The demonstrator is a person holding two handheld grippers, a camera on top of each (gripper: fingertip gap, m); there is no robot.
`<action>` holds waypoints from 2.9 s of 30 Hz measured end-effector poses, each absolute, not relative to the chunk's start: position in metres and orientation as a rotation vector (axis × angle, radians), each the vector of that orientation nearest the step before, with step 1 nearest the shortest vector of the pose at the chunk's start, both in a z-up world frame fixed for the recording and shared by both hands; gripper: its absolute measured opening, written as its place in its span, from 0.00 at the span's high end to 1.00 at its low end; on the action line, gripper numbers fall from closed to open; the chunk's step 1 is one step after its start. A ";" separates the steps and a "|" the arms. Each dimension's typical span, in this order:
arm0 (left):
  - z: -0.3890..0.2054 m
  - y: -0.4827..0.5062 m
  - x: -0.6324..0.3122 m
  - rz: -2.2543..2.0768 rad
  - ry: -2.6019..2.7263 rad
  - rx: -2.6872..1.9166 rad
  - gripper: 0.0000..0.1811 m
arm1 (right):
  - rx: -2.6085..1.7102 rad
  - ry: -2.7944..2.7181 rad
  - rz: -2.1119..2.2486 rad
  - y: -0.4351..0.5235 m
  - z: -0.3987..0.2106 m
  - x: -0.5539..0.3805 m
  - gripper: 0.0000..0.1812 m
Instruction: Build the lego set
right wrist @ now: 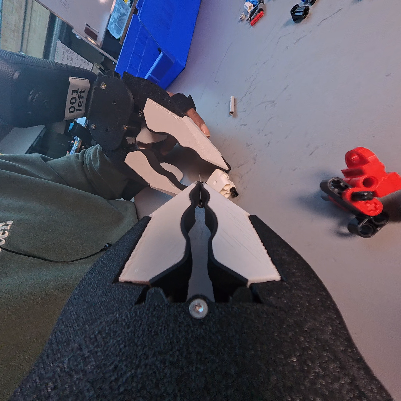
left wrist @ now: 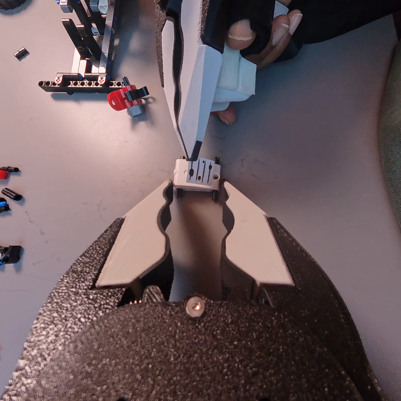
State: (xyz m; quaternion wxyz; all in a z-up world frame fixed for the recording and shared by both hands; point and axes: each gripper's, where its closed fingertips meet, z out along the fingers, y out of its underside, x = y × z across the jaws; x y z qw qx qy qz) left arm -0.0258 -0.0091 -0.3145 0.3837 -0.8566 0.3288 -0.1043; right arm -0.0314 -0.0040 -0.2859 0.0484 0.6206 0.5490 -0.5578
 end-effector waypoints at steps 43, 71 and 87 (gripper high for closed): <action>-0.316 -0.011 -0.026 -0.294 0.796 -2.212 0.77 | 1.983 1.828 -1.628 -0.001 -0.292 -0.031 1.00; -0.316 -0.011 -0.026 -0.304 0.790 -2.217 0.77 | 2.041 1.905 -1.605 0.000 -0.294 -0.033 1.00; -0.316 -0.010 -0.026 -0.311 0.787 -2.220 0.77 | 2.043 1.894 -1.623 -0.001 -0.293 -0.032 1.00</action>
